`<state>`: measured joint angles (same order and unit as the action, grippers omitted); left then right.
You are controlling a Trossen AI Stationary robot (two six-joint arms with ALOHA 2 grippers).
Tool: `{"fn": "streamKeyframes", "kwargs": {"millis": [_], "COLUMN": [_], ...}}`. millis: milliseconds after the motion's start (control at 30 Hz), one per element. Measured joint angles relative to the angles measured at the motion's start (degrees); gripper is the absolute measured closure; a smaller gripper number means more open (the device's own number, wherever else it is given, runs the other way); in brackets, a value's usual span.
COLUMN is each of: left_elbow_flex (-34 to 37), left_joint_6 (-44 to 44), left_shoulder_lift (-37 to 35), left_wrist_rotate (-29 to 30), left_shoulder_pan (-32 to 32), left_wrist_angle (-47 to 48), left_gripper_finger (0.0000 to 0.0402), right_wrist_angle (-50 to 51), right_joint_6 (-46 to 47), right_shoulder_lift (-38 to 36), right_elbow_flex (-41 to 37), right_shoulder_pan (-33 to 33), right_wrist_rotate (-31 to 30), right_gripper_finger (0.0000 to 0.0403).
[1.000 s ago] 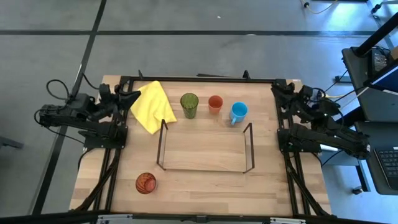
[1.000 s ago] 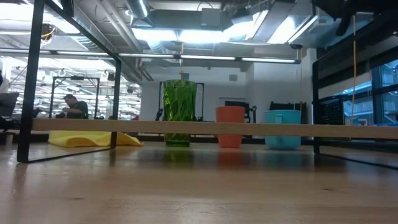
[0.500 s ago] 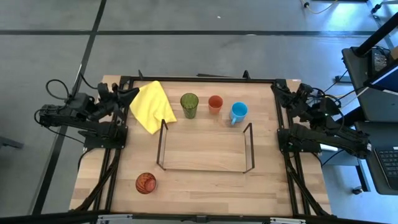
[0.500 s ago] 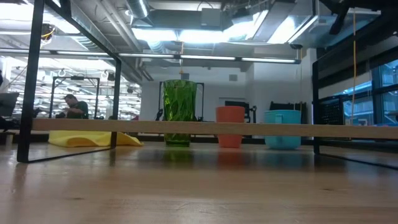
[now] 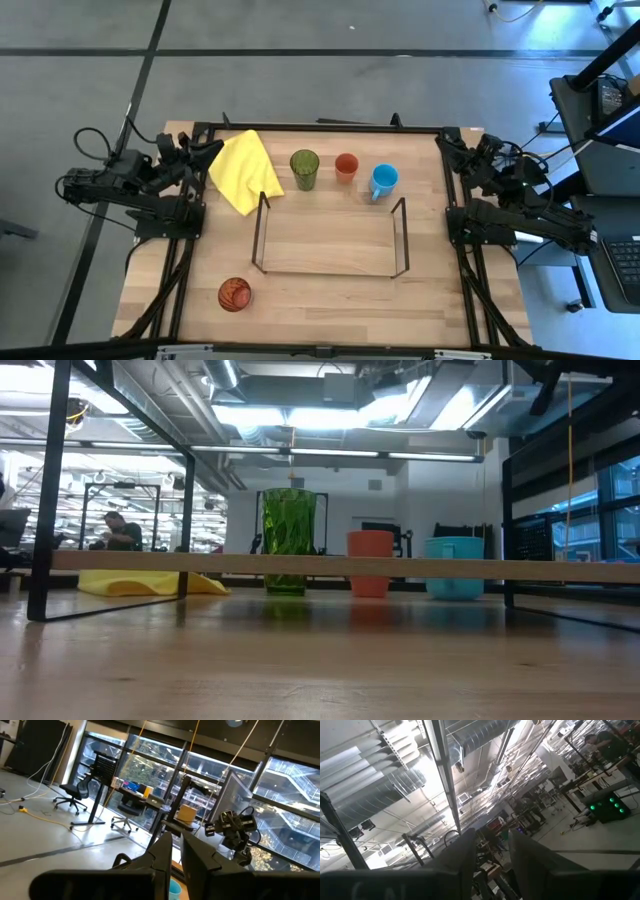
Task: Stack small to large cups/mugs on shelf
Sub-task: Put the green cup on the shelf
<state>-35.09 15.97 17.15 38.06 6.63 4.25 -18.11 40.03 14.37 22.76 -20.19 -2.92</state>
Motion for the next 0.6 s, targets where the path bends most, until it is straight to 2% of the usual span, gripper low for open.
{"fn": "streamKeyframes", "kwargs": {"millis": [600], "left_elbow_flex": [0.0], "left_joint_6": [0.3], "left_shoulder_lift": [0.0], "left_wrist_rotate": [0.0], "left_shoulder_pan": [0.0], "left_wrist_angle": [-0.6], "left_gripper_finger": [0.037], "right_wrist_angle": [0.0], "right_joint_6": [0.0], "right_shoulder_lift": [0.0], "right_elbow_flex": [0.0], "right_shoulder_pan": [0.0], "right_wrist_rotate": [0.0], "right_gripper_finger": [0.0283]}}
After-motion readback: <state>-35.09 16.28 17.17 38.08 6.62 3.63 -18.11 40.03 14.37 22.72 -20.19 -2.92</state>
